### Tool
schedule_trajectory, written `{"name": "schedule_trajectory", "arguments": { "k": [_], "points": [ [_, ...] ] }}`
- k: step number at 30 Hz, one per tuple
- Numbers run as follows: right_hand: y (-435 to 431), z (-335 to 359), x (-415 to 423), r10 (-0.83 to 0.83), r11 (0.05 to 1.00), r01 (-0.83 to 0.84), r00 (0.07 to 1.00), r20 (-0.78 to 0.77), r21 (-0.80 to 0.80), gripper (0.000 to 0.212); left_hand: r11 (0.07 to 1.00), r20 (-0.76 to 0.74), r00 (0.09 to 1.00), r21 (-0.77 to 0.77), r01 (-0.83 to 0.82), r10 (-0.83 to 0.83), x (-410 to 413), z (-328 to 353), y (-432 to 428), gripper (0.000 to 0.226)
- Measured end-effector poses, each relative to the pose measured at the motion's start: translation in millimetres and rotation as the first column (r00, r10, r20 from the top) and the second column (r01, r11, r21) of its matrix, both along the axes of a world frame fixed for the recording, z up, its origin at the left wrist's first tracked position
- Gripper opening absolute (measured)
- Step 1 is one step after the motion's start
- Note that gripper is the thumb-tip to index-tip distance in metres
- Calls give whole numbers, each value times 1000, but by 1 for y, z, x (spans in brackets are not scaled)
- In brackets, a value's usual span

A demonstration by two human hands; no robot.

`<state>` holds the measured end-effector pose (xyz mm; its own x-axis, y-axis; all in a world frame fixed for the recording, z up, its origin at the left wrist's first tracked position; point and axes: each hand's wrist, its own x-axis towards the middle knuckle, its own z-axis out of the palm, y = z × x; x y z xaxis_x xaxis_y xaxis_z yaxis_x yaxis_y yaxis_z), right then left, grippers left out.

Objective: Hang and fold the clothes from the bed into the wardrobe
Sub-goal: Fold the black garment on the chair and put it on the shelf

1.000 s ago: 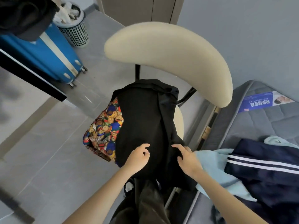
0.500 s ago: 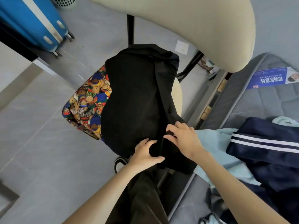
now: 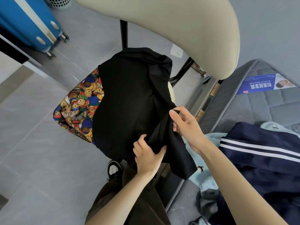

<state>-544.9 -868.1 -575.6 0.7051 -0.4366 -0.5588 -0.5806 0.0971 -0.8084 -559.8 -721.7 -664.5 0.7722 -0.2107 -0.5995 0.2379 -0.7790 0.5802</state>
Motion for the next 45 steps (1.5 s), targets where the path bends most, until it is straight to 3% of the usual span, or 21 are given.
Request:
{"name": "schedule_trajectory", "arguments": {
  "k": [3,8,12,16,20,23,25,27,29,31,34,36,41,45],
  "points": [
    [-2,1,2,6,995,-7,1000,6,102,18,995,75,992,-18,-96,97,9,0,-11,68],
    [1,-3,2,-174,984,172,984,47,35,16,991,346,937,134,7,-53,18,-2,0,60],
    [4,-13,4,-361,932,361,932,39,-6,17,993,243,970,108,-54,26,26,1,33,45],
    [8,-26,6,-405,901,401,914,11,-164,16,999,110,993,5,-51,50,45,16,61,20],
    [16,-34,7,-374,881,347,927,-24,-323,16,1000,161,987,-29,3,2,89,49,78,15],
    [26,-40,18,-360,877,308,929,-79,-369,17,986,360,921,132,105,-146,133,62,85,13],
    [33,-45,28,-346,894,293,932,-106,-340,17,954,426,881,290,82,-205,160,60,90,17],
    [40,-49,35,-273,935,230,953,-132,-270,33,890,426,870,454,32,-249,179,49,100,36],
    [47,-53,34,-146,972,108,973,-178,-211,51,883,461,859,469,-23,-222,182,38,111,46],
    [54,-58,27,1,980,-47,973,-231,-195,63,927,438,886,375,-24,-154,171,27,117,49],
    [66,-62,14,151,940,-211,962,-227,-268,81,976,232,971,216,12,-63,142,7,121,52],
    [72,-67,9,243,889,-305,946,-213,-341,90,980,130,989,192,49,-75,127,-5,125,59],
    [74,-81,13,304,833,-402,907,-292,-380,87,945,205,957,298,137,-203,133,-30,136,77],
    [75,-91,23,290,834,-414,892,-348,-365,84,868,257,919,473,149,-298,161,-44,151,62]
  ]
}}
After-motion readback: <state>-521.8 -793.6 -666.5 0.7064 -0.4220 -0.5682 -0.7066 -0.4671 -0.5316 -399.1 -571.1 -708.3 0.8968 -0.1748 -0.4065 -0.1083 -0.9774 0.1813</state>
